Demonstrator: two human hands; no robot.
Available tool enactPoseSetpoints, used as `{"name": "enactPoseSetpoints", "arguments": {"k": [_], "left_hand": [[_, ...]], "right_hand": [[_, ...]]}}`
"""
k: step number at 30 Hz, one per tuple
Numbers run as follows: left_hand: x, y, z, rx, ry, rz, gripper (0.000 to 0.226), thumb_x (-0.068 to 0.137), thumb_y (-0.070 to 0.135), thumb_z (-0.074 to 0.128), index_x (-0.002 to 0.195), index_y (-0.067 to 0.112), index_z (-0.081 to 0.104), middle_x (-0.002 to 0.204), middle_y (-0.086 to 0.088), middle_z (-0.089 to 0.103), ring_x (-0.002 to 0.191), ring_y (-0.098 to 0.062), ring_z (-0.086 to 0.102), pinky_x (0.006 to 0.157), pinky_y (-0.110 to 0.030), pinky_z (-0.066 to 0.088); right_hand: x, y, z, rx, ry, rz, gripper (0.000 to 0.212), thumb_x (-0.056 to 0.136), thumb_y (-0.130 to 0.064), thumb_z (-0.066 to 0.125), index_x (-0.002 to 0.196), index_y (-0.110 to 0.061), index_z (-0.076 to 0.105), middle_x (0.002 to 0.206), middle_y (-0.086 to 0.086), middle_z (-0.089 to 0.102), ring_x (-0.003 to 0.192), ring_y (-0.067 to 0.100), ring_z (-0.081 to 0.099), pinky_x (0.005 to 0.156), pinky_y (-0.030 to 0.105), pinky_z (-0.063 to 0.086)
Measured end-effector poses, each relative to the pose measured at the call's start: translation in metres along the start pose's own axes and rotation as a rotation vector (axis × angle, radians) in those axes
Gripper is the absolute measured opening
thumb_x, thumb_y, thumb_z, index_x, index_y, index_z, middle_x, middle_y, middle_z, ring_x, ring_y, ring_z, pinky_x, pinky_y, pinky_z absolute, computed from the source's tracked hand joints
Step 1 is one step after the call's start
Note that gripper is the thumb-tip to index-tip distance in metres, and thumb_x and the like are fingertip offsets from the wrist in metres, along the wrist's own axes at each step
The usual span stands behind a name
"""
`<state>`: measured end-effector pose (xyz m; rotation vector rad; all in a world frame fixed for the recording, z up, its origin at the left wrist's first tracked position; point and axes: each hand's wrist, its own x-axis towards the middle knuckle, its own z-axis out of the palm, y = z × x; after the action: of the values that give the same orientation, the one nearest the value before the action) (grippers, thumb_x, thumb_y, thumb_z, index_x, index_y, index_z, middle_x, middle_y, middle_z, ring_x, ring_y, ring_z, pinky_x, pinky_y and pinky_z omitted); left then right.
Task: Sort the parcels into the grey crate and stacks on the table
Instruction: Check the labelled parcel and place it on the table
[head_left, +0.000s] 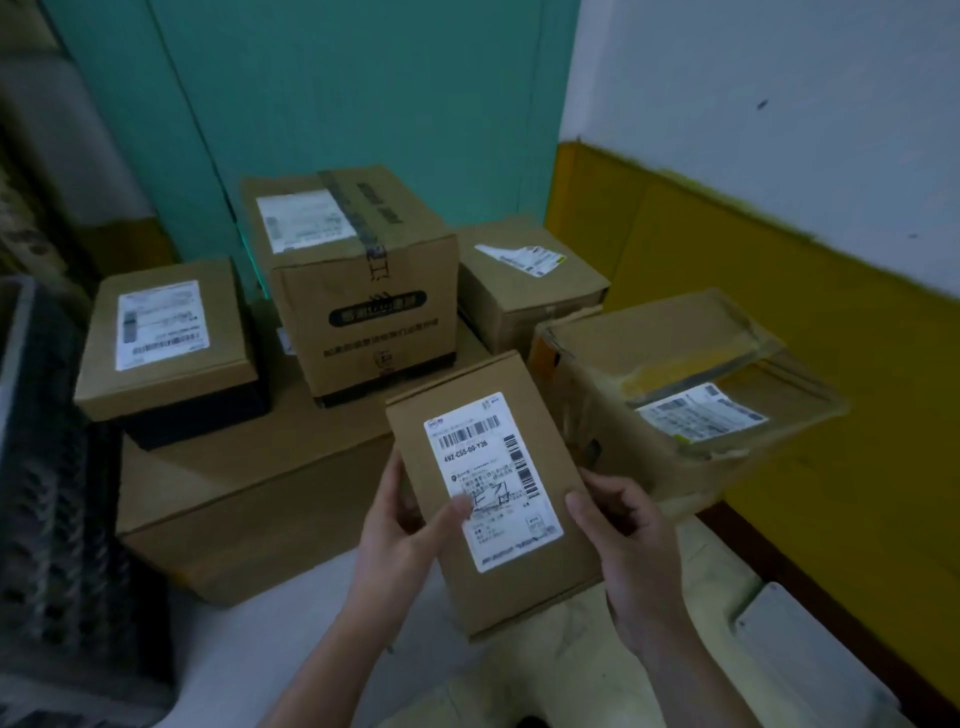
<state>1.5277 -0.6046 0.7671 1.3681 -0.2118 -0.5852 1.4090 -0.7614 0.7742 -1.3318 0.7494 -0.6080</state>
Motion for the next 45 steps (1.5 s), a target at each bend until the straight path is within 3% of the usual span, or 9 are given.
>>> {"name": "enactPoseSetpoints", "arguments": {"k": [6, 11, 14, 23, 29, 34, 37, 39, 45], "left_hand": [[0.004, 0.033, 0.032, -0.023, -0.053, 0.088, 0.073, 0.076, 0.018, 0.072, 0.145, 0.029, 0.048, 0.109, 0.000, 0.076, 0.098, -0.022, 0.074, 0.078, -0.035, 0.062], [0.019, 0.059, 0.054, -0.081, 0.017, 0.129, 0.072, 0.073, 0.021, 0.074, 0.142, 0.025, 0.054, 0.108, -0.001, 0.077, 0.095, -0.023, 0.075, 0.072, -0.033, 0.063], [0.030, 0.070, 0.066, -0.055, 0.050, 0.149, 0.072, 0.071, 0.026, 0.077, 0.140, 0.025, 0.057, 0.104, 0.001, 0.077, 0.093, -0.023, 0.075, 0.077, -0.040, 0.060], [0.038, 0.080, 0.085, -0.074, 0.005, 0.174, 0.058, 0.072, 0.024, 0.068, 0.127, 0.038, 0.059, 0.103, 0.001, 0.078, 0.092, -0.021, 0.074, 0.066, -0.032, 0.060], [0.020, 0.049, 0.066, -0.125, 0.125, 0.125, 0.055, 0.075, 0.019, 0.069, 0.125, 0.039, 0.060, 0.101, -0.005, 0.078, 0.097, -0.033, 0.072, 0.089, -0.051, 0.055], [-0.007, 0.011, 0.035, -0.174, 0.320, 0.069, 0.060, 0.060, 0.035, 0.082, 0.117, 0.042, 0.063, 0.094, -0.005, 0.078, 0.084, -0.025, 0.075, 0.065, -0.035, 0.063], [-0.022, -0.024, 0.014, -0.135, 0.426, 0.009, 0.047, 0.080, 0.019, 0.071, 0.118, 0.045, 0.060, 0.091, -0.002, 0.078, 0.086, -0.026, 0.075, 0.074, -0.044, 0.061], [-0.027, -0.047, 0.006, -0.046, 0.440, -0.025, 0.049, 0.084, 0.020, 0.071, 0.122, 0.048, 0.056, 0.095, -0.001, 0.078, 0.089, -0.027, 0.075, 0.080, -0.047, 0.058], [-0.030, -0.111, 0.005, 0.249, 0.326, -0.243, 0.054, 0.089, 0.035, 0.071, 0.134, 0.046, 0.044, 0.104, 0.002, 0.075, 0.086, -0.011, 0.075, 0.067, -0.025, 0.060]], "right_hand": [[0.003, -0.044, -0.005, 0.047, 0.091, -0.129, 0.027, 0.071, -0.021, 0.074, 0.097, -0.014, 0.072, 0.085, 0.005, 0.076, 0.083, 0.027, 0.071, 0.076, 0.050, 0.058], [0.012, -0.071, -0.017, 0.040, -0.014, -0.142, 0.019, 0.083, -0.005, 0.071, 0.101, -0.012, 0.069, 0.083, 0.003, 0.076, 0.074, 0.012, 0.071, 0.058, 0.021, 0.054], [0.021, -0.083, -0.024, -0.012, -0.045, -0.152, 0.022, 0.085, -0.010, 0.071, 0.104, -0.018, 0.067, 0.086, -0.001, 0.077, 0.078, 0.010, 0.072, 0.061, 0.018, 0.054], [0.037, -0.104, -0.048, -0.191, -0.159, -0.191, 0.032, 0.085, -0.032, 0.072, 0.113, -0.042, 0.058, 0.090, -0.025, 0.070, 0.082, -0.001, 0.069, 0.064, 0.018, 0.055], [0.030, -0.088, -0.048, -0.418, -0.262, -0.278, 0.033, 0.088, -0.033, 0.070, 0.115, -0.047, 0.058, 0.108, -0.027, 0.067, 0.099, -0.008, 0.063, 0.077, 0.015, 0.055], [0.012, -0.047, -0.031, -0.704, -0.412, -0.347, 0.063, 0.091, -0.041, 0.065, 0.148, -0.035, 0.039, 0.137, -0.027, 0.044, 0.122, -0.008, 0.046, 0.095, 0.009, 0.042], [0.008, -0.018, -0.018, -0.758, -0.564, -0.226, 0.069, 0.093, -0.037, 0.064, 0.151, -0.041, 0.028, 0.136, -0.031, 0.040, 0.123, -0.008, 0.043, 0.100, 0.016, 0.043], [0.010, 0.004, -0.016, -0.721, -0.614, -0.086, 0.065, 0.093, -0.033, 0.065, 0.142, -0.051, 0.028, 0.124, -0.038, 0.043, 0.111, -0.016, 0.045, 0.087, 0.003, 0.042], [0.028, 0.084, -0.032, -0.700, -0.570, 0.232, 0.057, 0.091, -0.021, 0.071, 0.143, -0.030, 0.049, 0.126, -0.013, 0.060, 0.098, -0.002, 0.059, 0.075, 0.008, 0.048]]}}
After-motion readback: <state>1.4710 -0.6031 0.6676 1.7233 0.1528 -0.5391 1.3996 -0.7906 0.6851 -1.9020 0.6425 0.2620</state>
